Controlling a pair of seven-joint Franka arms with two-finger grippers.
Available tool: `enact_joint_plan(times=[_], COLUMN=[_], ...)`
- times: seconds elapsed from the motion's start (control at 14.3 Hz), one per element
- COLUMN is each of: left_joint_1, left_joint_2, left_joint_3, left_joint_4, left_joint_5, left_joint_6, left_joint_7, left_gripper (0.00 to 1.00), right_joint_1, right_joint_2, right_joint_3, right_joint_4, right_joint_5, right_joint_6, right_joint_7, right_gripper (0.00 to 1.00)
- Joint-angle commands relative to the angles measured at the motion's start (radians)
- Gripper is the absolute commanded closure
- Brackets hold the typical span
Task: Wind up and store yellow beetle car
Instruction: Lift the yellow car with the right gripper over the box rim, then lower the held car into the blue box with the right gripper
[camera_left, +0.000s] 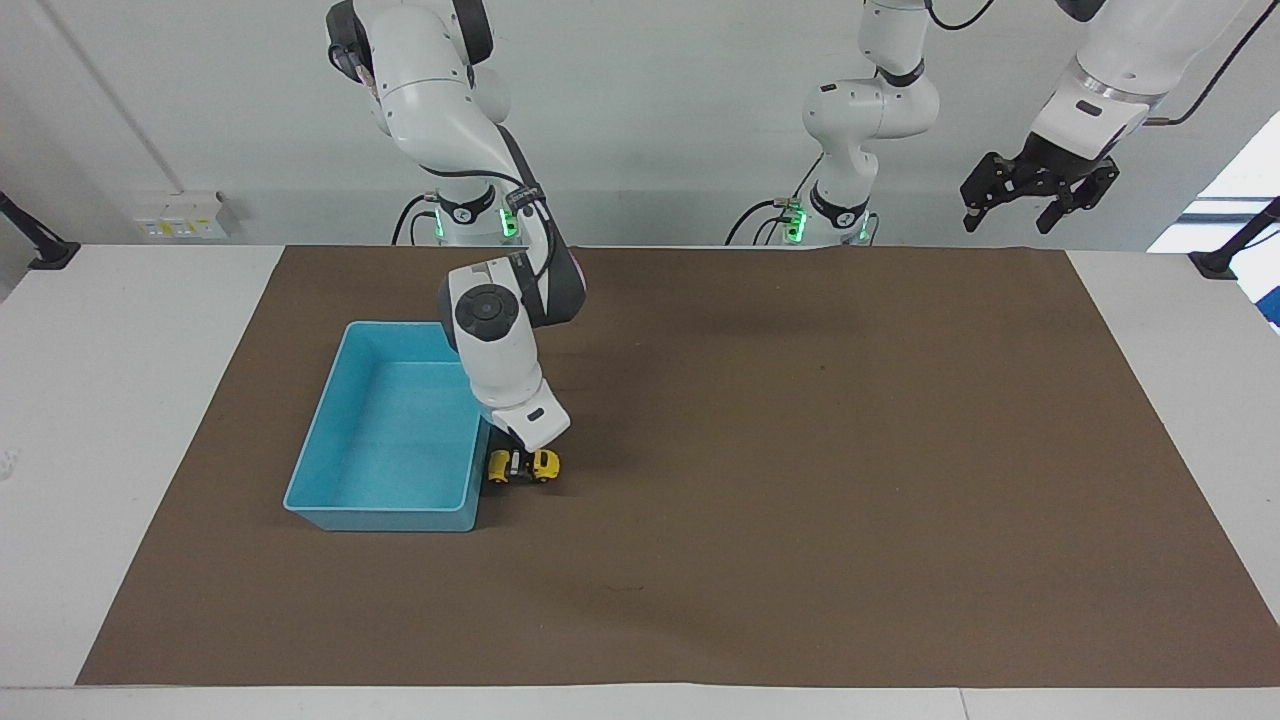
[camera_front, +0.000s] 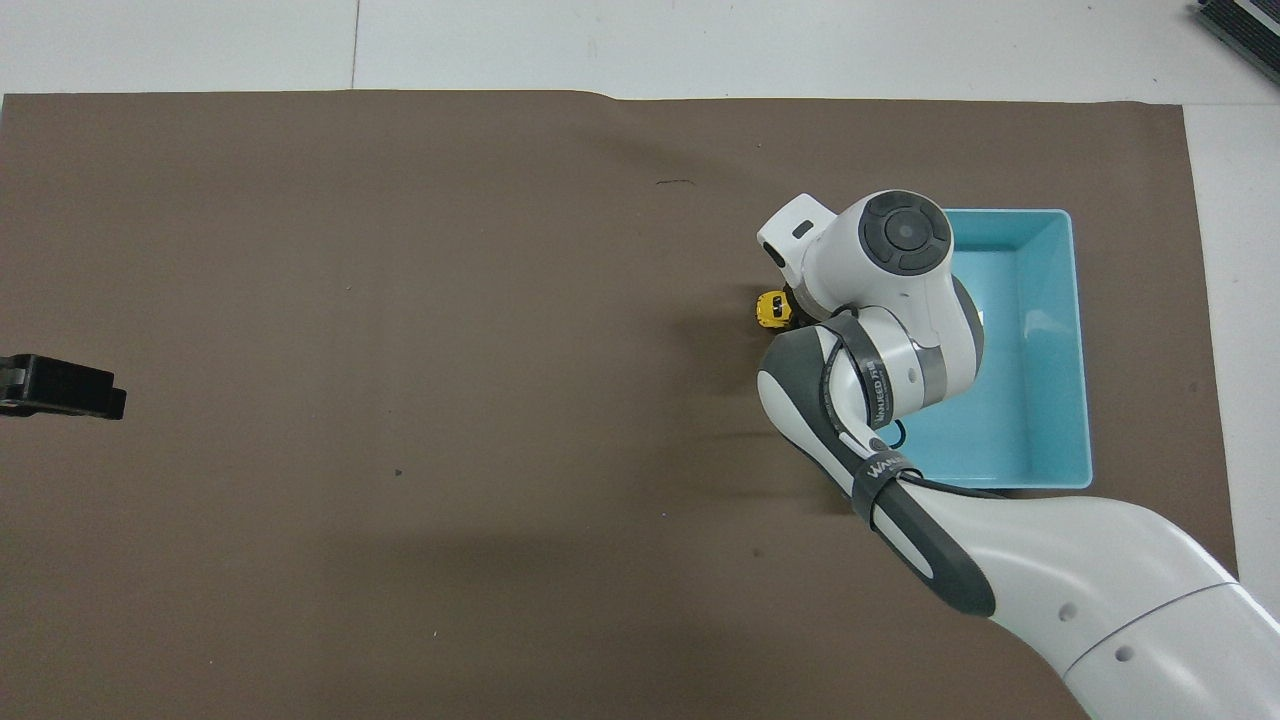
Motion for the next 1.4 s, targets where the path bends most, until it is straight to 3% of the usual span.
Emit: enact_joint_plan(times=[0.0,0.28,0.49,1.05,1.33], left_joint_1=[-0.003,-0.003,-0.003,-0.003,-0.003], left_joint_2=[-0.020,-0.020,-0.020,-0.020,-0.020], left_joint_3=[0.008,0.008,0.008,0.008,0.008], left_joint_4=[-0.017,-0.017,-0.017,-0.017,-0.017], left_joint_5=[-0.010,-0.010,-0.010,-0.010,-0.010], left_joint_6=[0.011,0.011,0.011,0.011,0.011], left_joint_7=[0.010,0.010,0.010,0.010,0.010], left_gripper=[0.00,0.00,0.00,0.00,0.00], right_joint_1=[0.009,0.009,0.010,0.009,-0.010], right_joint_2=[0.001,0.000,-0.006,-0.057,-0.124], right_joint_3=[0.004,0.004,0.004,0.013,0.015], right_joint_4=[0.032,0.048,0.127,0.206,0.198], right_joint_5=[0.005,0.008,0.005,0.059,0.057], right_joint_6=[-0.026,-0.039,-0.166,-0.319,-0.398], right_joint_7=[0.046,0.057,0.060,0.074,0.074], right_gripper=[0.62,0.66,0.66,0.67,0.70])
